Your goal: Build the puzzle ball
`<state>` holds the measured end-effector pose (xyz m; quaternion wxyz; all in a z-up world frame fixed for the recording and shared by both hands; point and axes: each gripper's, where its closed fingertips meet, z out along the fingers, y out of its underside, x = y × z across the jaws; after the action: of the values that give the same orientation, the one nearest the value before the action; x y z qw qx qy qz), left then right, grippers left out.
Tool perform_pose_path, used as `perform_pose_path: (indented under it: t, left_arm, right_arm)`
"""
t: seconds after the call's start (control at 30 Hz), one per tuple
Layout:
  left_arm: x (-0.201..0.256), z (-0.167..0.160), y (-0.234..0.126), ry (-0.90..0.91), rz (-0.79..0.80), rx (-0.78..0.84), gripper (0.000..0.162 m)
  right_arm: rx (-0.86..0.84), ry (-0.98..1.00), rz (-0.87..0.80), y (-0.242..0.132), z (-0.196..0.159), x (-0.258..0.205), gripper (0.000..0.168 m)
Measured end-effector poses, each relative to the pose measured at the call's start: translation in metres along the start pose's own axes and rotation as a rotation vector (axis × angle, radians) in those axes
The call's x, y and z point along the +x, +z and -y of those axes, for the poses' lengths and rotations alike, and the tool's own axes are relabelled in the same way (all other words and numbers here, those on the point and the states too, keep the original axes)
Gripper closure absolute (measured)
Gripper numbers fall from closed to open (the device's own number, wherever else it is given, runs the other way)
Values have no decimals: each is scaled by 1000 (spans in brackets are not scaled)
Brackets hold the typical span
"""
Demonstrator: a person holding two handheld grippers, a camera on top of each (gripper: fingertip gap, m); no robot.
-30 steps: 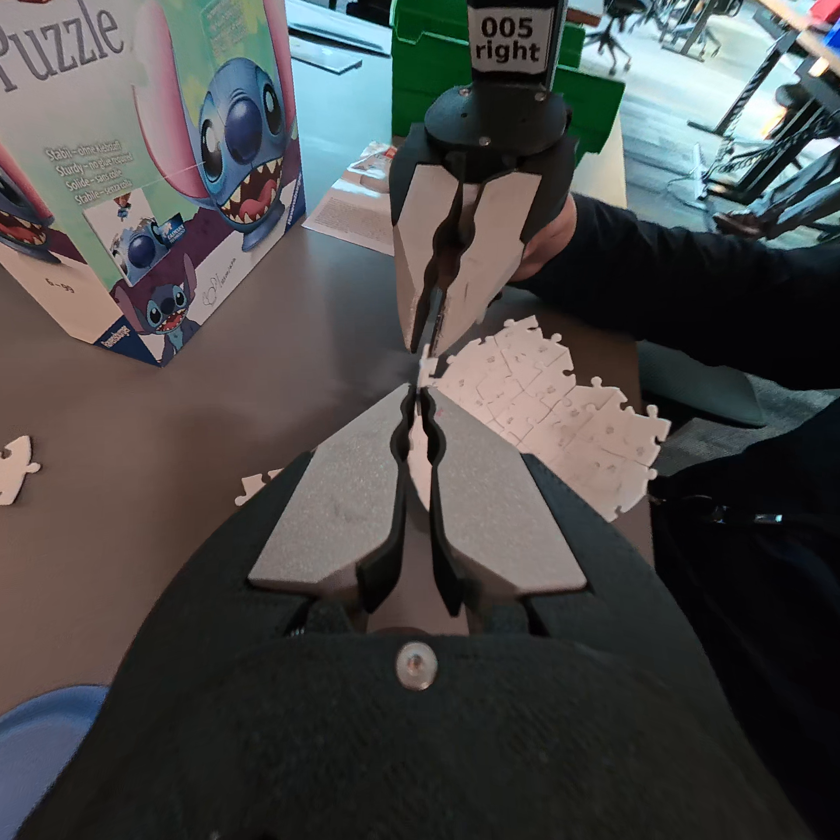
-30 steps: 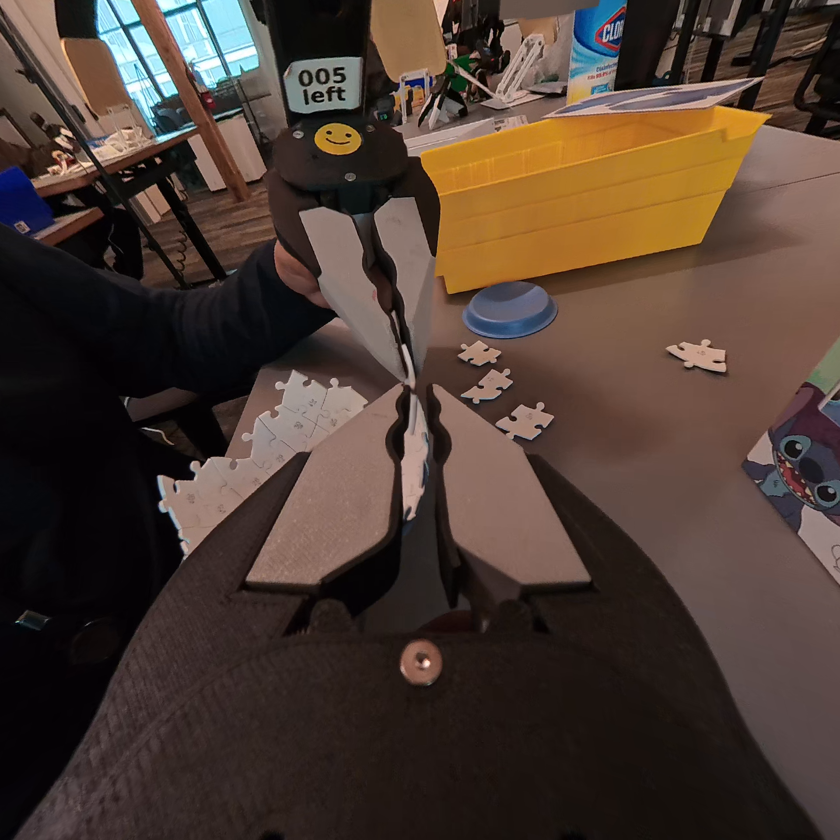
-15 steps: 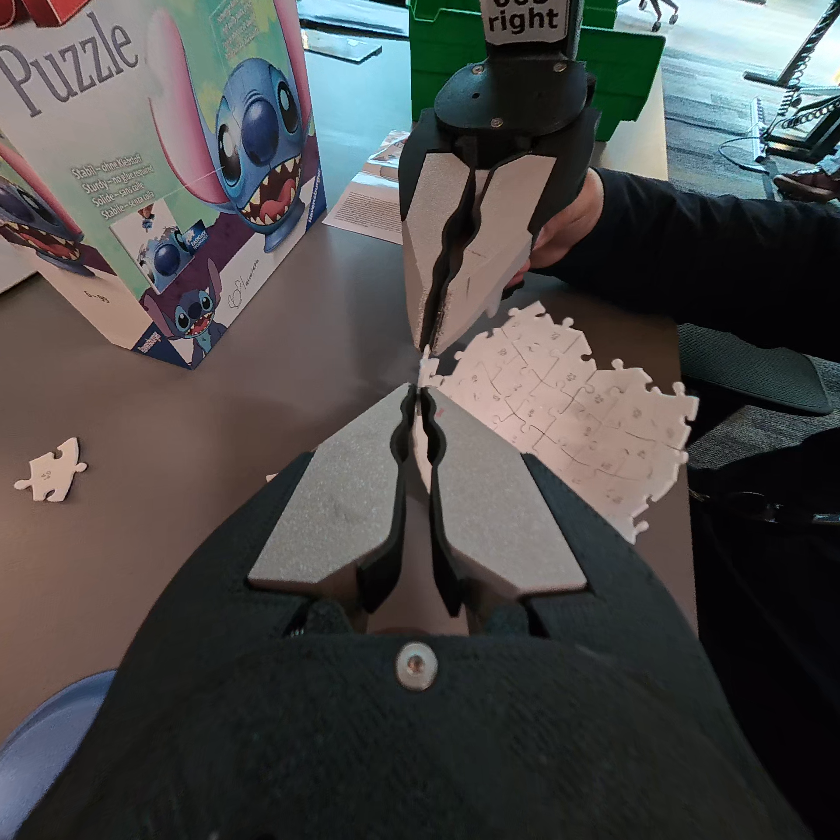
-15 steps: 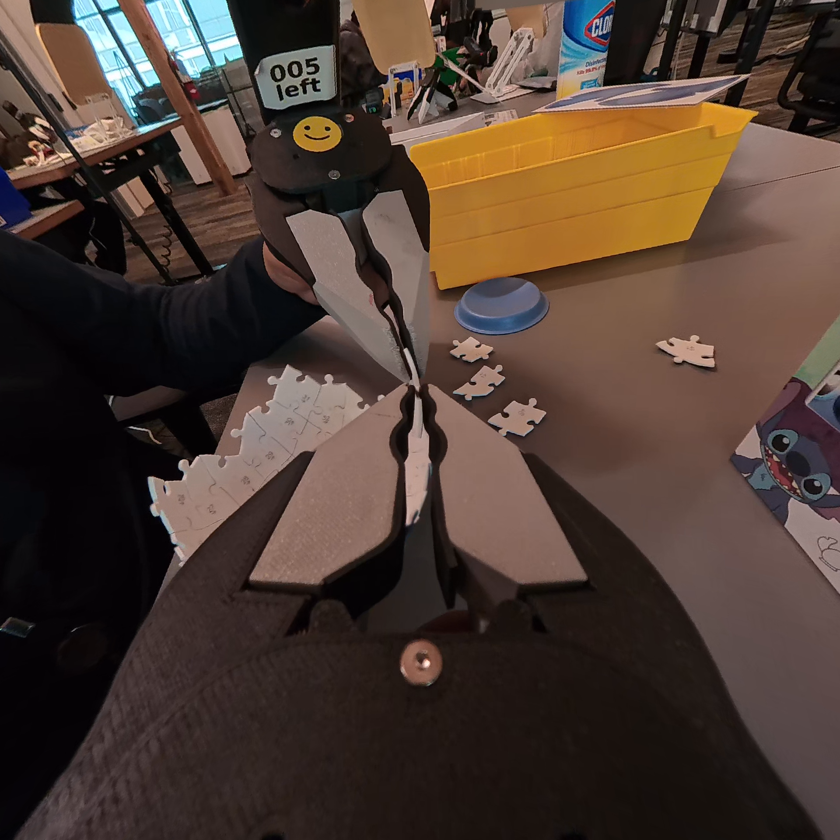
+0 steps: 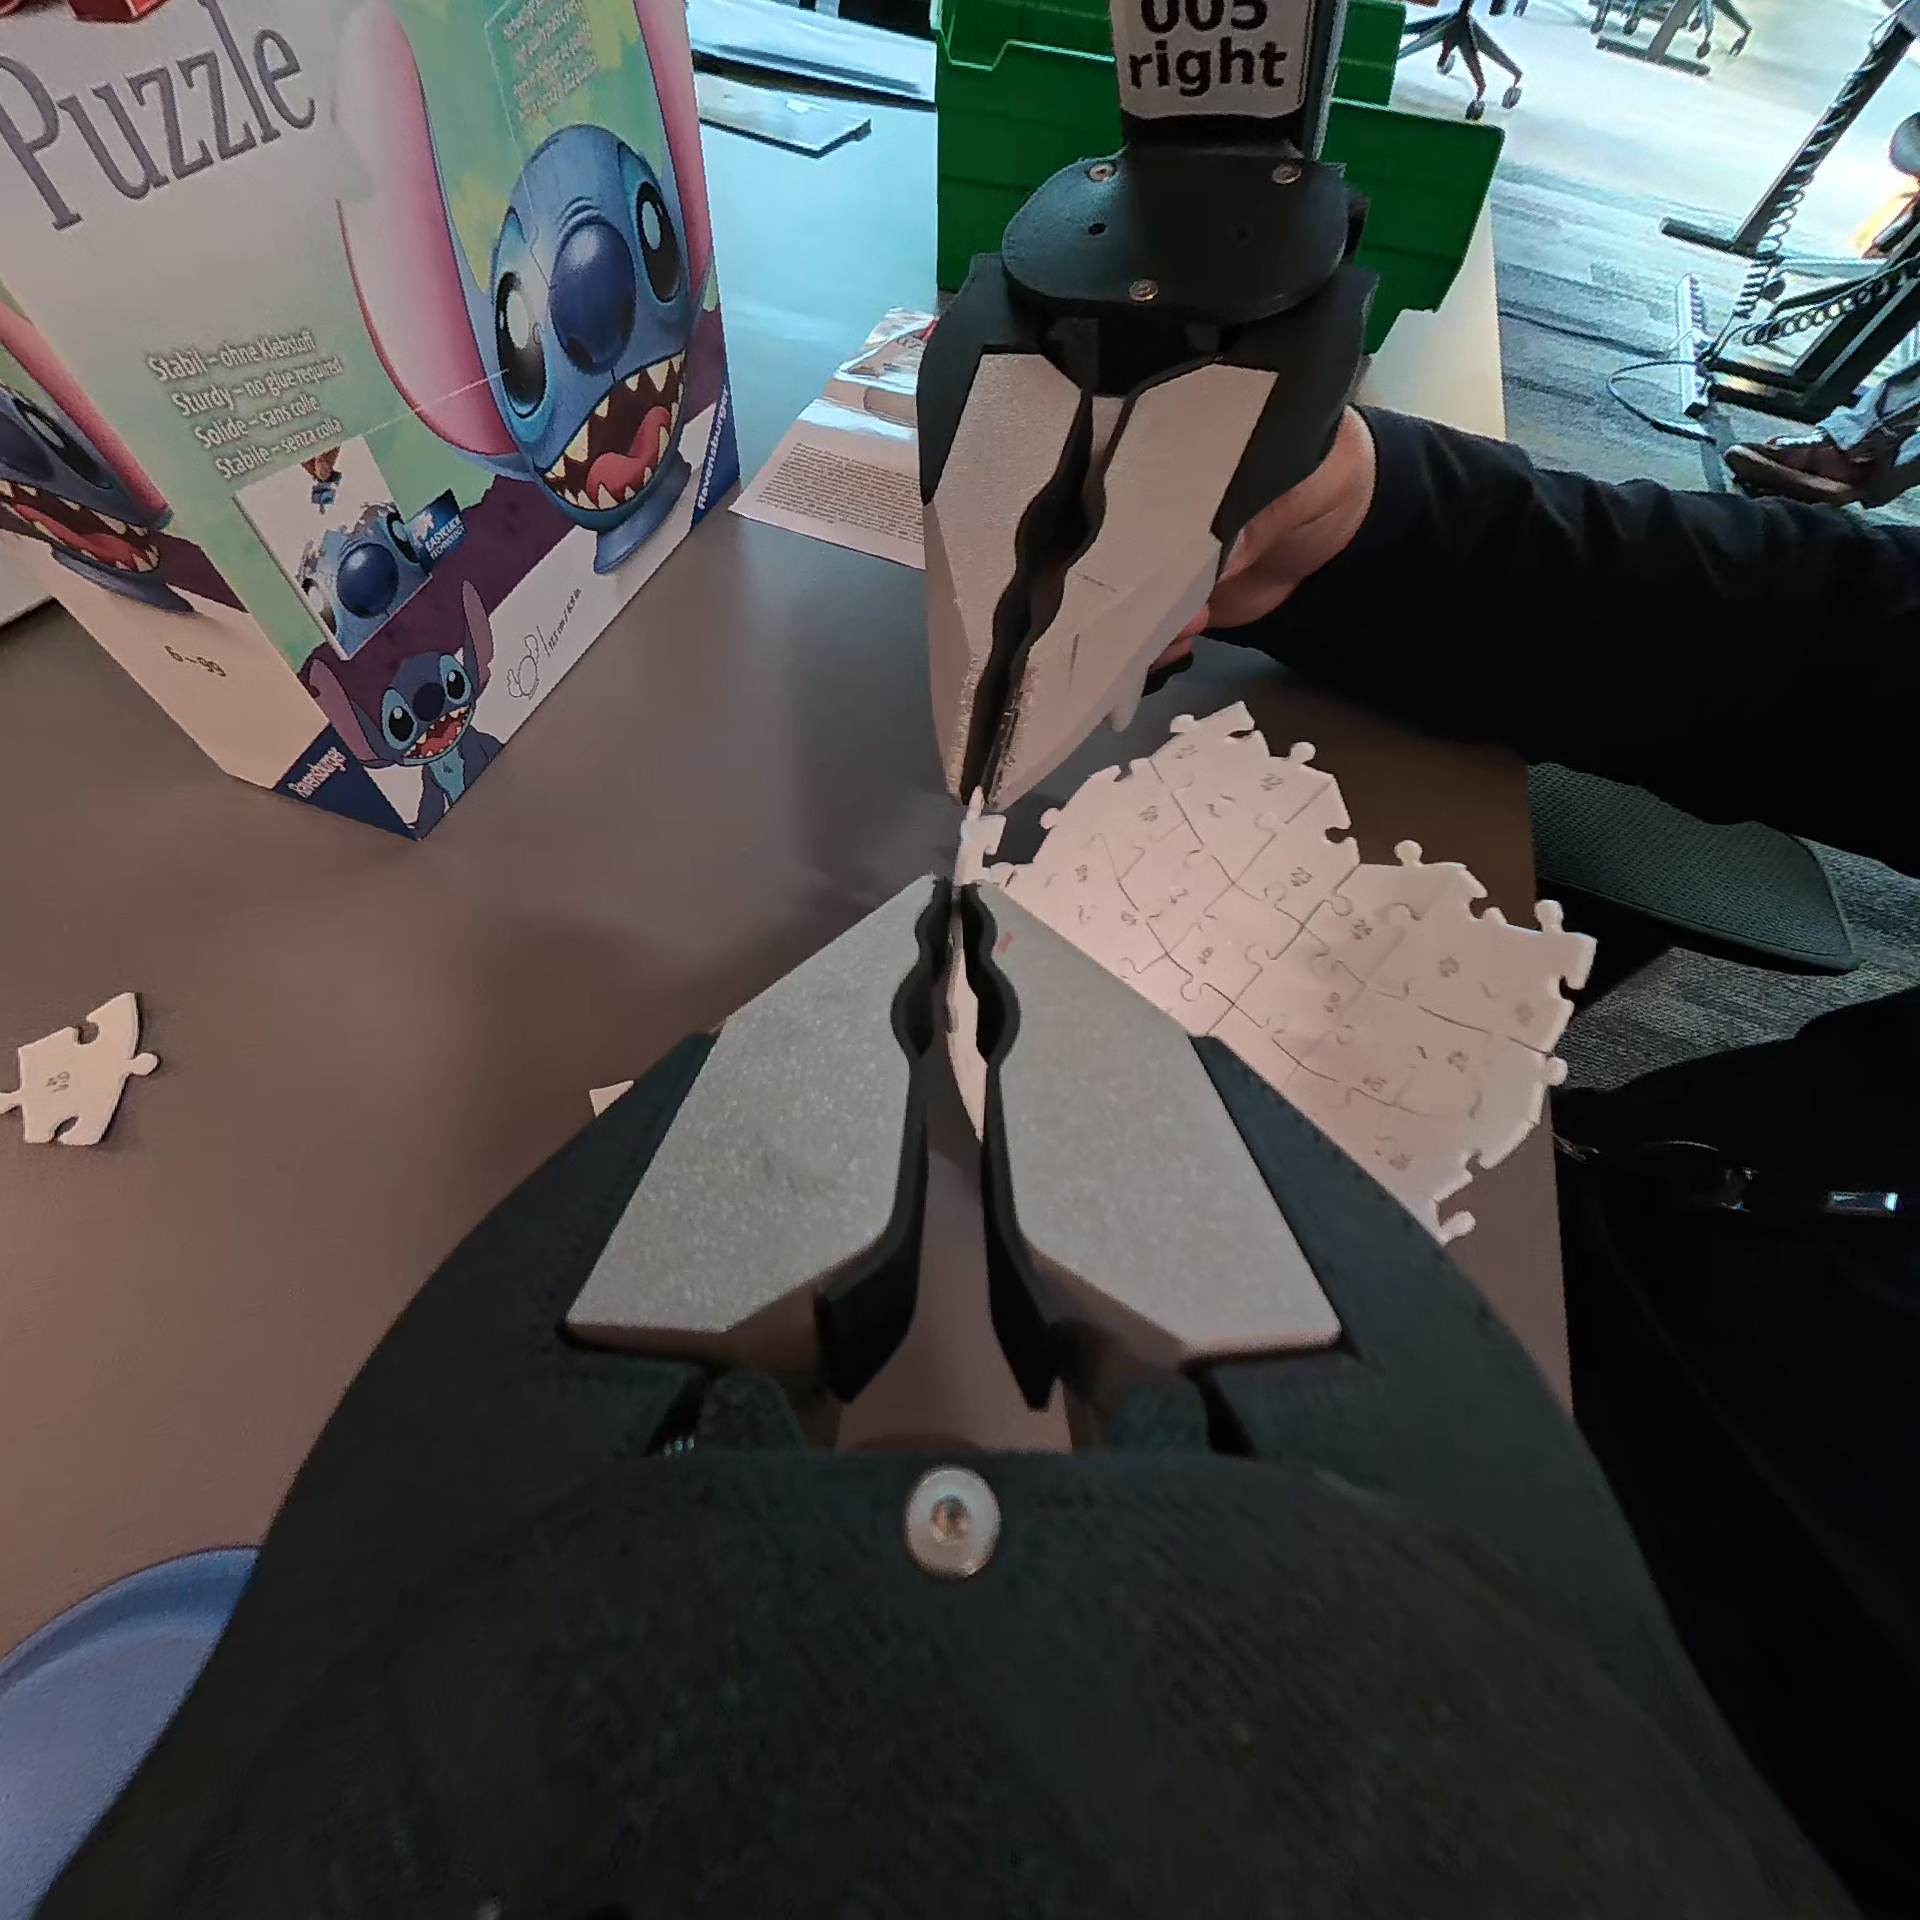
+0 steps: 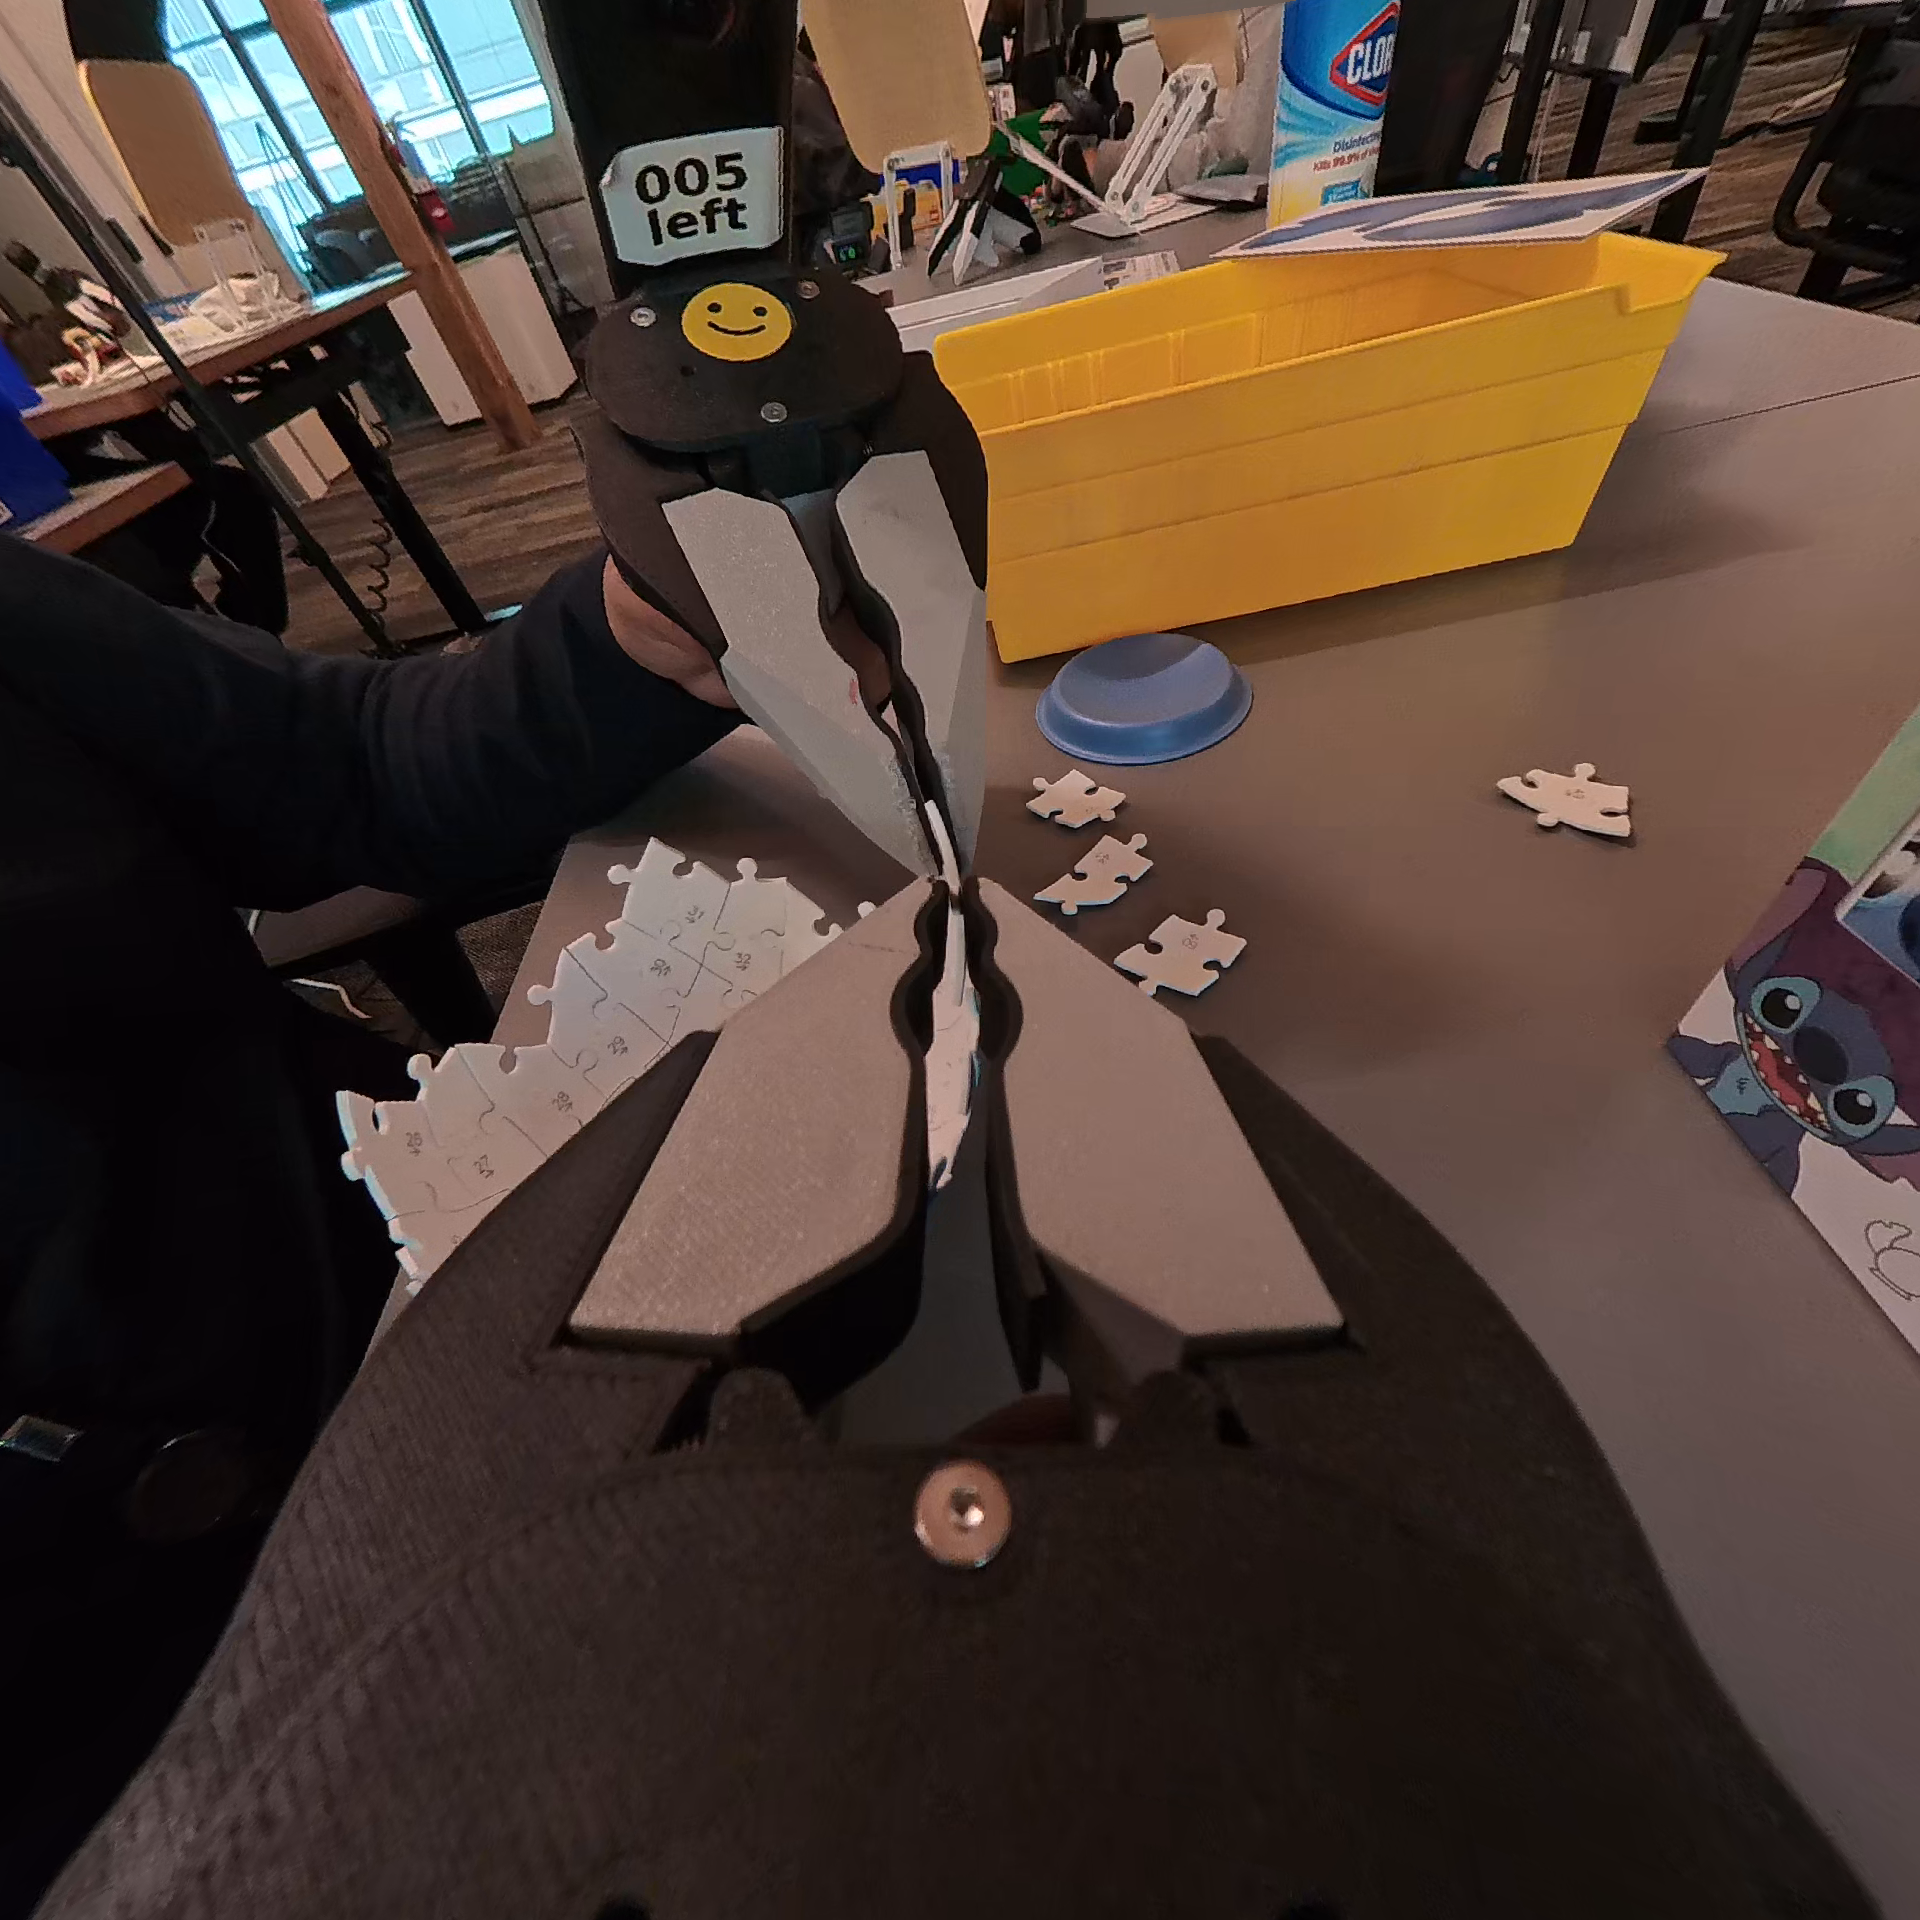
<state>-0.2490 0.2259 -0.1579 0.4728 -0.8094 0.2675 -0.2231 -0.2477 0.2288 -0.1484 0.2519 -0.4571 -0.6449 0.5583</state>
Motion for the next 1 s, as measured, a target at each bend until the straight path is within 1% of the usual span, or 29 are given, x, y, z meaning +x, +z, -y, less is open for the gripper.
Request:
perform_pose_path:
  t: [0.9, 1.0]
  left_arm:
    - [2, -3, 3, -5, -10, -17, 162]
    - [2, 2, 0, -5, -21, -7, 162]
  right_arm:
    - [0, 4, 12, 1, 0, -2, 168]
    - [-2, -7, 5, 1, 1, -2, 168]
